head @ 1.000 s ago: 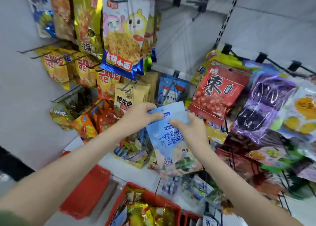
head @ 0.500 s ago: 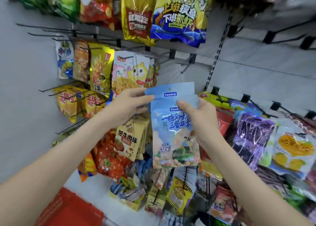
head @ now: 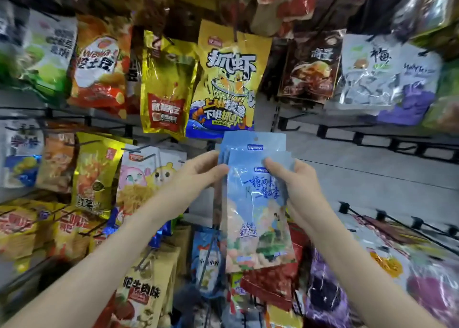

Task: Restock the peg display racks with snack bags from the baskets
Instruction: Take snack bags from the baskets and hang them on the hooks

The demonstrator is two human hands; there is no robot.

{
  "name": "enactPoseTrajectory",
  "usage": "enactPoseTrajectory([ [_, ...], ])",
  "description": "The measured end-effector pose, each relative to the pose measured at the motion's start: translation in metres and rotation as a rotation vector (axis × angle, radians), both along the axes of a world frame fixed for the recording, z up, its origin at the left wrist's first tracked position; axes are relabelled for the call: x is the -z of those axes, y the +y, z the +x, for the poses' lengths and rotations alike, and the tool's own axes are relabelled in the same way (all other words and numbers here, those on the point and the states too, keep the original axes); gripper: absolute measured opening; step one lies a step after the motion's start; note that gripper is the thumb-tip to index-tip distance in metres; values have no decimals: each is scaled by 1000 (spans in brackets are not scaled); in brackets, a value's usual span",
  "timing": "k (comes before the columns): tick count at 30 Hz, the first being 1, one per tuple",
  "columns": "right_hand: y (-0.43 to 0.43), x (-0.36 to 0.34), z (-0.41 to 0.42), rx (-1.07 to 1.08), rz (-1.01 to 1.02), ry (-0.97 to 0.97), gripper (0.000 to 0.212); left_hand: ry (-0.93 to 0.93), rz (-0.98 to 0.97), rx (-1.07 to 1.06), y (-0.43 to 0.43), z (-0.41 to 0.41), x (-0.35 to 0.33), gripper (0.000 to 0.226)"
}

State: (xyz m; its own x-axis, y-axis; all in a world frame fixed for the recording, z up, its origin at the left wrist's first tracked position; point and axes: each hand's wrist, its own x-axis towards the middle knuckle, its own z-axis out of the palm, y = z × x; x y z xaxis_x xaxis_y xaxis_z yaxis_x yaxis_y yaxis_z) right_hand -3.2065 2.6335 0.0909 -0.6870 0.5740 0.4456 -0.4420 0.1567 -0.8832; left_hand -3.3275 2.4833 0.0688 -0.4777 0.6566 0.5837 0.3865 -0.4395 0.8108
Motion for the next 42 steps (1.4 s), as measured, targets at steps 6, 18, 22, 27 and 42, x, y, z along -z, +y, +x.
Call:
enactPoseTrajectory([
  [6,28,-4,10,80,30,-31,13,25,-4,-61,30,8,-9,26],
  [18,108,-18,28,387,119,3,16,151,148,-637,68,-4,-38,43],
  [22,112,-45,17,370,232,25,18,133,184,-775,59,-9,-52,46],
  [27,113,-69,-7,369,252,42,11,78,166,-755,41,-16,-61,55],
  [42,130,-75,-35,448,328,-70,15,143,166,-845,33,3,-79,51],
])
